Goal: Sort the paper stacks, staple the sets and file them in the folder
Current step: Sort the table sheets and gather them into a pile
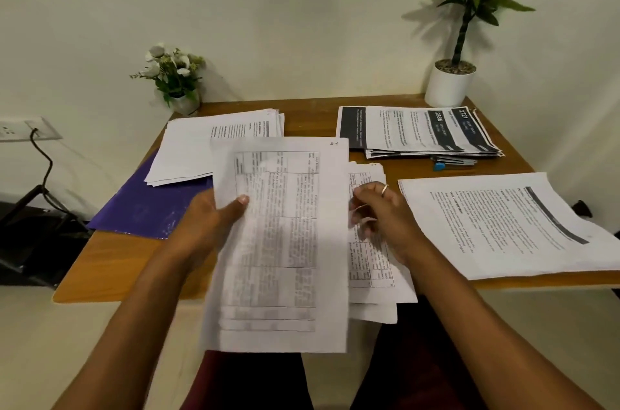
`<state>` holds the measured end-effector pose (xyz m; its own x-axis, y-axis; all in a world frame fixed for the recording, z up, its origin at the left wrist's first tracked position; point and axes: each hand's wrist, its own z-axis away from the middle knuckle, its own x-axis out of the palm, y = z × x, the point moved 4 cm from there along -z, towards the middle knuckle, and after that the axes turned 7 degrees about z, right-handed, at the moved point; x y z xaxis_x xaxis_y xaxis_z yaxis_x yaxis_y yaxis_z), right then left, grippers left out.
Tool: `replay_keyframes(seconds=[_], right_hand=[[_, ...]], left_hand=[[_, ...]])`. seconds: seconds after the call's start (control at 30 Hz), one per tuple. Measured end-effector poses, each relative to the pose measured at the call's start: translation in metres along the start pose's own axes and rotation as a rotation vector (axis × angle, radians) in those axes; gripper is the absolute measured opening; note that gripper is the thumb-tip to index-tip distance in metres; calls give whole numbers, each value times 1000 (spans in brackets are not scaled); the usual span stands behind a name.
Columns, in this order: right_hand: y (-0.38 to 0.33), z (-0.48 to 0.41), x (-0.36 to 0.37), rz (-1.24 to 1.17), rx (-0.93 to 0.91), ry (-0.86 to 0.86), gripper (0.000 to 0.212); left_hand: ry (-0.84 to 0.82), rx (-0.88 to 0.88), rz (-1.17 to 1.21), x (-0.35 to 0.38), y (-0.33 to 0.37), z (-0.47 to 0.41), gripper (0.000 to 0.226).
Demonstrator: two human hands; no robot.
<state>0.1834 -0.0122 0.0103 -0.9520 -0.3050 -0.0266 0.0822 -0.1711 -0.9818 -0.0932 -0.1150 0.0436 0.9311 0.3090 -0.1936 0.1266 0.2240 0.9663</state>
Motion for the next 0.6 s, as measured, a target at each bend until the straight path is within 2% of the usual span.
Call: replay_keyframes(seconds=[0.1,0.17,0.23,0.33,0.43,0.5,0.6], right_hand=[[5,-7,-17,523,-39,294,21],[12,-10,-21,767,-45,354,37],[19,-13,-20,893,-15,360,58],[21,-17,-17,880,-8,378,76],[22,-22,-18,766,-32,404,81],[22,-22,-20,701,-82,417,75],[20,-19,-22,662,-130,429,67]], left_hand=[[23,35,-377,-44,28,-23,38],[-50,-24,-578,-66,41,-42,22],[-110,-59,-817,-79,41,-62,14],[-150,-5,-1104,-78,27,-84,18],[-151,64,-1338,-63,7,-93,27],[-130,116,-1396,-55,-6,-95,25],[-81,169,-1338,-50,-23,-95,20]])
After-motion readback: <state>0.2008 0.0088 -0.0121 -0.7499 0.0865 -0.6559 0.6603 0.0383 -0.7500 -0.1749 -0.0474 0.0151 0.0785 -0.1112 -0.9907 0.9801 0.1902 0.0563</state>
